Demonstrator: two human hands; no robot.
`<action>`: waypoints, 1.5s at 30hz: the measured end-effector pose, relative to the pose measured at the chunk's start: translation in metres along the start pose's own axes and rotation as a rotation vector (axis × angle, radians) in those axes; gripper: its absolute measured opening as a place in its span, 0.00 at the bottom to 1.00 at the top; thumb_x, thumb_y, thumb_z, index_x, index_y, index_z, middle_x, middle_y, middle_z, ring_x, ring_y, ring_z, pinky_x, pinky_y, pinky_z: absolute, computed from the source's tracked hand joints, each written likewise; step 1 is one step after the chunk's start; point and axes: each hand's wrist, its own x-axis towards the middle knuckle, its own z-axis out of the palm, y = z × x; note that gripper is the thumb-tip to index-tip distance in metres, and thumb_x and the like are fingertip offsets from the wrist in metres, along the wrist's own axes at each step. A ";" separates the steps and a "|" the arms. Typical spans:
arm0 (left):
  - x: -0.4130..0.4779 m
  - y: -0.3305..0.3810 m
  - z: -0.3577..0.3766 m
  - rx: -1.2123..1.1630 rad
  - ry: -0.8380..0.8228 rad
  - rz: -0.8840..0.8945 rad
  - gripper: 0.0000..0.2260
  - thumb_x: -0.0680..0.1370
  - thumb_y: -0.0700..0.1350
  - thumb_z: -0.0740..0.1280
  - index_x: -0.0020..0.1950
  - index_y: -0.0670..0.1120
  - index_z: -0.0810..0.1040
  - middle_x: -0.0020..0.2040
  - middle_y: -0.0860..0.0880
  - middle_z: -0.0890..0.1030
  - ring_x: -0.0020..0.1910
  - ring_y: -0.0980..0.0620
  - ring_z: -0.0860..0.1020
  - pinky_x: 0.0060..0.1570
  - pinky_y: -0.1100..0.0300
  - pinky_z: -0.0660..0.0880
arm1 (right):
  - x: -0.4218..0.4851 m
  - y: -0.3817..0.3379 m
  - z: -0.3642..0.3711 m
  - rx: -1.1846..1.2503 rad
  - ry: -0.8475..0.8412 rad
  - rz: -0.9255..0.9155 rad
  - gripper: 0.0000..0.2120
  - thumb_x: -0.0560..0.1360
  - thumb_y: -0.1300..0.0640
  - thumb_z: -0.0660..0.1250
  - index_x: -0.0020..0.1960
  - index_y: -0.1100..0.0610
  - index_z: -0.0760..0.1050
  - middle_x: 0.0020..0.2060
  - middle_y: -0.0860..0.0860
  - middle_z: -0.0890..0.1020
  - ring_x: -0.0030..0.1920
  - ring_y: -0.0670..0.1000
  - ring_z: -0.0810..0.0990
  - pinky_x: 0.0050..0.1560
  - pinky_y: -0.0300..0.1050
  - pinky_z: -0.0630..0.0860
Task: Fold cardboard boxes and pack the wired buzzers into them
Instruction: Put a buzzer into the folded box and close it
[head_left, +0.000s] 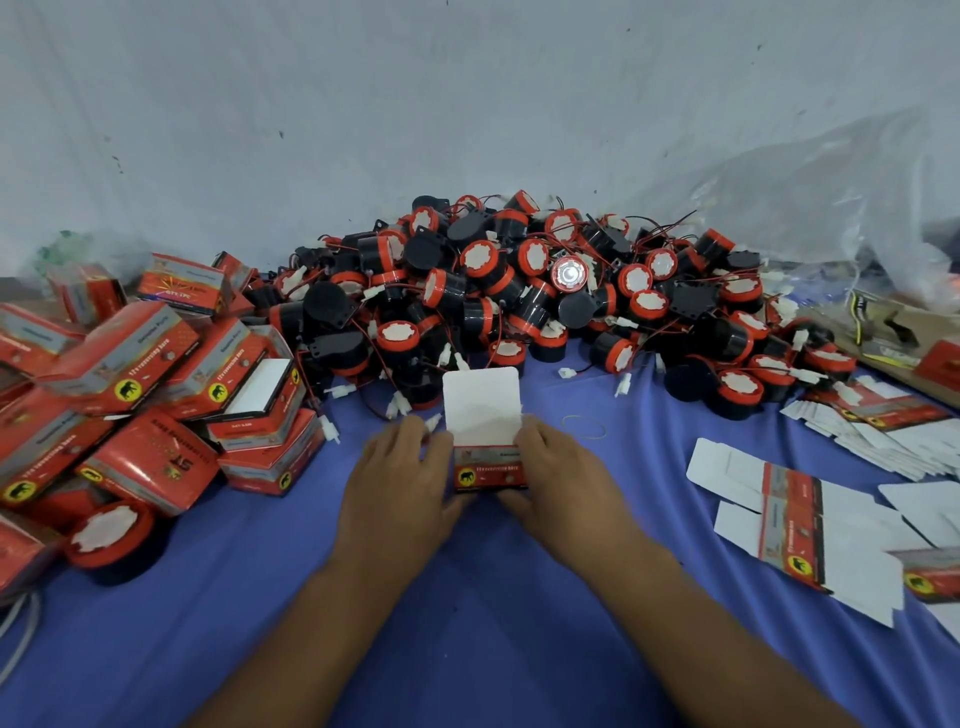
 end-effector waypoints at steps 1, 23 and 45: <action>-0.003 0.001 0.000 -0.124 -0.039 -0.063 0.19 0.70 0.53 0.77 0.54 0.43 0.81 0.48 0.45 0.79 0.45 0.43 0.79 0.43 0.51 0.77 | 0.000 -0.002 0.002 0.002 -0.002 0.031 0.15 0.76 0.51 0.68 0.57 0.56 0.69 0.58 0.51 0.75 0.53 0.55 0.76 0.42 0.45 0.67; -0.012 -0.026 0.002 -0.661 -0.053 -0.504 0.11 0.75 0.50 0.72 0.49 0.60 0.71 0.46 0.57 0.78 0.44 0.59 0.77 0.32 0.68 0.72 | 0.045 0.034 0.027 0.410 0.001 0.041 0.16 0.83 0.61 0.60 0.39 0.68 0.73 0.40 0.59 0.78 0.46 0.59 0.76 0.51 0.58 0.72; -0.014 -0.029 0.006 -0.731 -0.069 -0.384 0.06 0.68 0.50 0.60 0.42 0.56 0.75 0.35 0.51 0.76 0.36 0.52 0.73 0.26 0.64 0.63 | 0.022 0.041 0.002 0.766 0.007 0.083 0.17 0.78 0.57 0.71 0.65 0.51 0.75 0.61 0.46 0.79 0.64 0.45 0.75 0.62 0.43 0.73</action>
